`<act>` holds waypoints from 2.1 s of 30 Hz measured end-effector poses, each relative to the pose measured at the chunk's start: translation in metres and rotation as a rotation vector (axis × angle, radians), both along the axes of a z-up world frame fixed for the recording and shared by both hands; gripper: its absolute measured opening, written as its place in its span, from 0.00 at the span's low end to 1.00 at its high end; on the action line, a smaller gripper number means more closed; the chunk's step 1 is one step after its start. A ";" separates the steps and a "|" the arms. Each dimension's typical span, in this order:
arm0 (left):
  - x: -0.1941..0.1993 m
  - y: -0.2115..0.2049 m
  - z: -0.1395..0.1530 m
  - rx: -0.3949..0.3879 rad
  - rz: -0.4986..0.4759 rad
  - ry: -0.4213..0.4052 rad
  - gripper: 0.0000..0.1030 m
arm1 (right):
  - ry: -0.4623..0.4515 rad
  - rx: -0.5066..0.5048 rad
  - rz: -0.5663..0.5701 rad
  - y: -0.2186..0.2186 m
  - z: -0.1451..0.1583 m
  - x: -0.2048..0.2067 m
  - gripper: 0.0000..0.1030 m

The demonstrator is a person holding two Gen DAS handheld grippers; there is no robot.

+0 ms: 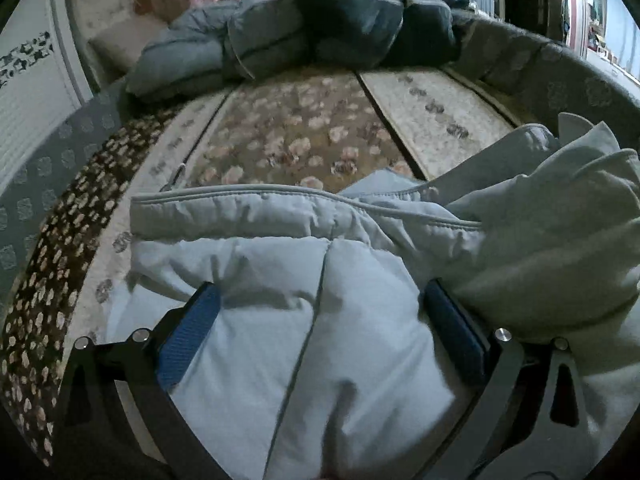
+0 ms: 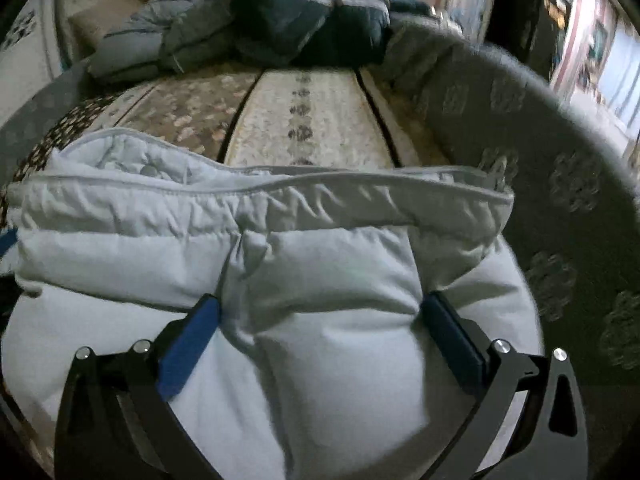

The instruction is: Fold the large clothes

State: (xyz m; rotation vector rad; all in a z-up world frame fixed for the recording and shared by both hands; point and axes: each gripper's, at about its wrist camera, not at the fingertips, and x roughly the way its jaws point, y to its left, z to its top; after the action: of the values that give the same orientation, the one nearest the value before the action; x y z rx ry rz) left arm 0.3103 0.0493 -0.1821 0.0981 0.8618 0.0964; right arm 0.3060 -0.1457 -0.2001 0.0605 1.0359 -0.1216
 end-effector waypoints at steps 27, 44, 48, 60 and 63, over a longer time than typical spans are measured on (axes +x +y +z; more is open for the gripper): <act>0.040 -0.018 -0.034 0.033 -0.034 0.121 0.97 | 0.131 0.089 0.033 -0.008 -0.056 0.018 0.99; -0.034 0.005 0.056 -0.023 0.019 -0.075 0.97 | -0.099 0.140 0.029 -0.024 0.037 -0.044 0.98; -0.069 0.042 0.061 -0.035 0.105 -0.087 0.97 | -0.147 0.107 0.014 -0.046 0.057 -0.070 0.98; -0.162 0.121 -0.040 0.047 0.287 0.019 0.97 | 0.008 0.137 -0.093 -0.121 0.029 -0.144 0.98; -0.159 0.118 -0.048 0.074 0.229 0.018 0.97 | 0.050 0.151 -0.054 -0.125 0.015 -0.147 0.98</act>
State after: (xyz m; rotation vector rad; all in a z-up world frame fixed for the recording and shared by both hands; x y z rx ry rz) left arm 0.1510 0.1673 -0.2303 0.0698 0.8855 0.3423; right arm 0.1586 -0.2711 -0.1849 0.2234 1.0931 -0.0943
